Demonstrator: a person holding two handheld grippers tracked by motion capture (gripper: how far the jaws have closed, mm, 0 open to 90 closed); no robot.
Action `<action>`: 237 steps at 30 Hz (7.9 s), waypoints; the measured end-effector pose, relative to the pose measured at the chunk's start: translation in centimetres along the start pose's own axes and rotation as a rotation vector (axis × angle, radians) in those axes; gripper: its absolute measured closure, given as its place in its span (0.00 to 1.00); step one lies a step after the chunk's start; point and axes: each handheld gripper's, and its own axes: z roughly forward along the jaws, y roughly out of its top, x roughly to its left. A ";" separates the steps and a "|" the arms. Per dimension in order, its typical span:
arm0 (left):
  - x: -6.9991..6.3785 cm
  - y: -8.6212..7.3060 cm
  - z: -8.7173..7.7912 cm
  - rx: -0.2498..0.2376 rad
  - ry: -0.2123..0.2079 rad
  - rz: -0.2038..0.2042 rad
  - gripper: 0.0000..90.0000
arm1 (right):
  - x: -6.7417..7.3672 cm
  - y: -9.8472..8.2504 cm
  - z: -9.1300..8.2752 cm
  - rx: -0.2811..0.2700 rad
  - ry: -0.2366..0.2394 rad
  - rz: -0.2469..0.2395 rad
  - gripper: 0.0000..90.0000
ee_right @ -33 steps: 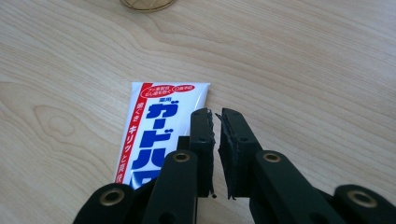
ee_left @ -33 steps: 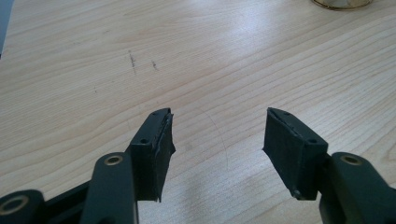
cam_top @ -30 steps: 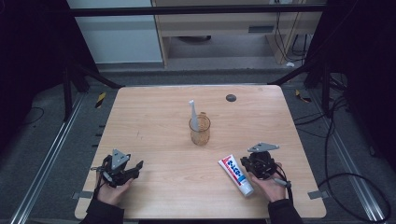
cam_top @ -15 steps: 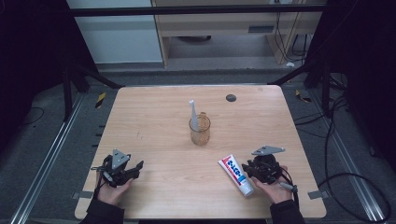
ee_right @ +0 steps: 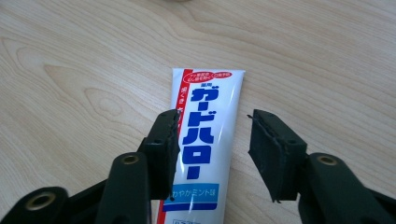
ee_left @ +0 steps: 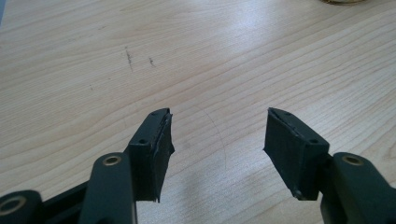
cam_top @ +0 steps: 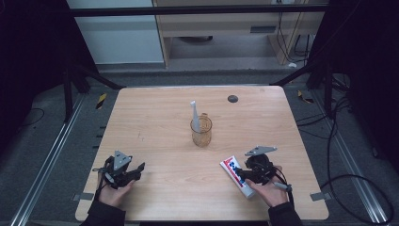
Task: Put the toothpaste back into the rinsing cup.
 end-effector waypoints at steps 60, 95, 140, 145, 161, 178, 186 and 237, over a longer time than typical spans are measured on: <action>0.0 -0.1 0.3 0.016 -0.006 0.008 0.44 | 0.5 2.5 5.4 0.218 -0.004 0.013 0.37; 0.0 -0.1 0.4 0.023 -0.009 0.008 0.44 | 0.6 2.6 5.0 0.247 0.007 0.032 0.70; -0.1 0.1 0.2 0.003 -0.008 -0.007 0.44 | -0.7 8.4 -1.9 -0.451 -0.033 0.168 0.77; -0.1 0.1 0.1 -0.008 -0.005 -0.009 0.45 | -1.0 9.4 -1.5 -0.543 -0.058 0.195 0.77; 0.1 0.2 0.2 -0.014 -0.004 -0.024 0.45 | -1.3 12.6 0.2 -0.708 -0.097 0.225 0.77; 0.3 0.2 0.0 -0.028 0.003 -0.040 0.45 | -0.4 15.9 2.2 -0.803 -0.105 0.212 0.77; 0.4 0.1 0.0 -0.027 0.005 -0.042 0.45 | -0.2 16.8 2.9 -0.817 -0.104 0.204 0.77; 0.5 0.1 0.0 -0.028 0.004 -0.040 0.45 | 2.5 16.3 8.8 -0.691 -0.057 0.175 0.75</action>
